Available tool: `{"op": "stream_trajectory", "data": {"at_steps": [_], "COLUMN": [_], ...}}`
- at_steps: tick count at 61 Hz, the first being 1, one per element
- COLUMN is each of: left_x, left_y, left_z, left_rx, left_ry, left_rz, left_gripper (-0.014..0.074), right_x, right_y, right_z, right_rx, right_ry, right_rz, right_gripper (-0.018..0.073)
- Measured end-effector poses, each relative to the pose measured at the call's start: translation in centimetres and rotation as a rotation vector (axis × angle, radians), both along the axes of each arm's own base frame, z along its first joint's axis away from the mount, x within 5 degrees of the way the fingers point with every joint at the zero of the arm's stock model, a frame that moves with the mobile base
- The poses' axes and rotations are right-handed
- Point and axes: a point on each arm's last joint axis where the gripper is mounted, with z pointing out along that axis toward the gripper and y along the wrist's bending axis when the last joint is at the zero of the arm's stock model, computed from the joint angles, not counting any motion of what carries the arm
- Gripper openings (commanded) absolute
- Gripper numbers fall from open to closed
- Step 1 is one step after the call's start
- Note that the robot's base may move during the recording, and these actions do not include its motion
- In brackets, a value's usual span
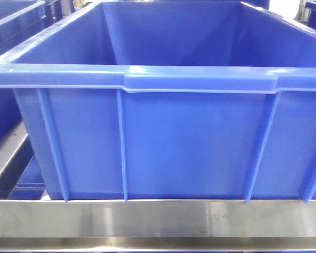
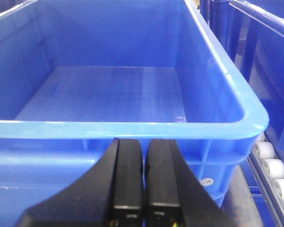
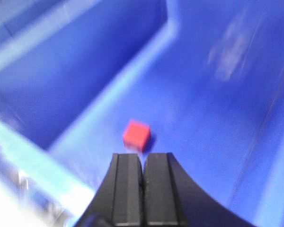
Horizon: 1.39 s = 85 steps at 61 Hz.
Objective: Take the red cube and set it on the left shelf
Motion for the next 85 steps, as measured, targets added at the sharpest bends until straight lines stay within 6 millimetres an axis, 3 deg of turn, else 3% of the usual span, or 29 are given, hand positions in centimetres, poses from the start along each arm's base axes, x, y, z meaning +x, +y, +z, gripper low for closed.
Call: {"op": "stream_trajectory", "data": {"at_steps": [8, 20, 74, 85], "left_x": [0.0, 0.0, 0.0, 0.0], "left_y": [0.0, 0.0, 0.0, 0.0], "left_z": [0.0, 0.0, 0.0, 0.0], "left_rx": [0.000, 0.000, 0.000, 0.000], "left_ry": [0.000, 0.000, 0.000, 0.000], "left_rz": [0.000, 0.000, 0.000, 0.000], "left_gripper": [0.0102, 0.0102, 0.0102, 0.0102], "right_x": [-2.5, -4.4, -4.6, -4.7], "right_y": [-1.7, -3.0, -3.2, -4.1], "right_z": [-0.8, -1.8, -1.9, -3.6], "right_rx": [0.058, 0.091, 0.095, 0.103], "right_ry": [-0.085, -0.135, -0.141, -0.128], "right_rz": [0.003, 0.003, -0.003, -0.105], "right_gripper": [0.0048, 0.0048, 0.0048, 0.0048]}}
